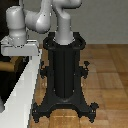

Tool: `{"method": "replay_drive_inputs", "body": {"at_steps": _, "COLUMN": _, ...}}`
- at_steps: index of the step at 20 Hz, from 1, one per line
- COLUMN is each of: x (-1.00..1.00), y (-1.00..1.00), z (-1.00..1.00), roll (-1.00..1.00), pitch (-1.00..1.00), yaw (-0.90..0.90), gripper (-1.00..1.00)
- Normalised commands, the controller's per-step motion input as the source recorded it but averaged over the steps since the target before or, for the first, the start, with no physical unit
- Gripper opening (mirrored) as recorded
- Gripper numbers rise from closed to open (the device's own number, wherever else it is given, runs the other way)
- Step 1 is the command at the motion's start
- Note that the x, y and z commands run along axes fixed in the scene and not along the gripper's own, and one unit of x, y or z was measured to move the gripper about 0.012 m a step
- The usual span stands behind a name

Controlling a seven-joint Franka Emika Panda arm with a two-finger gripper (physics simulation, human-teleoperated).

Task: Open the door by pressing down and pulling on the handle.

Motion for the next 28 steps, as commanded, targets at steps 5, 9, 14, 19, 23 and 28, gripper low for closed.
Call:
{"method": "replay_drive_inputs", "body": {"at_steps": 5, "x": 0.00, "y": 0.00, "z": -0.20, "roll": 0.00, "pitch": -0.03, "yaw": 0.00, "gripper": -1.00}}
{"method": "replay_drive_inputs", "body": {"at_steps": 9, "x": 0.00, "y": 0.00, "z": -0.75, "roll": 0.00, "pitch": -0.11, "yaw": 0.00, "gripper": -1.00}}
{"method": "replay_drive_inputs", "body": {"at_steps": 14, "x": 0.00, "y": 0.00, "z": -0.60, "roll": 0.00, "pitch": -0.12, "yaw": 0.00, "gripper": -1.00}}
{"method": "replay_drive_inputs", "body": {"at_steps": 19, "x": 0.00, "y": 0.00, "z": -0.80, "roll": 0.00, "pitch": -0.09, "yaw": 0.00, "gripper": -1.00}}
{"method": "replay_drive_inputs", "body": {"at_steps": 23, "x": 0.00, "y": 0.00, "z": -0.75, "roll": 0.00, "pitch": -0.11, "yaw": 0.00, "gripper": -1.00}}
{"method": "replay_drive_inputs", "body": {"at_steps": 28, "x": 0.00, "y": 0.60, "z": 0.00, "roll": 0.00, "pitch": -0.03, "yaw": 0.00, "gripper": -1.00}}
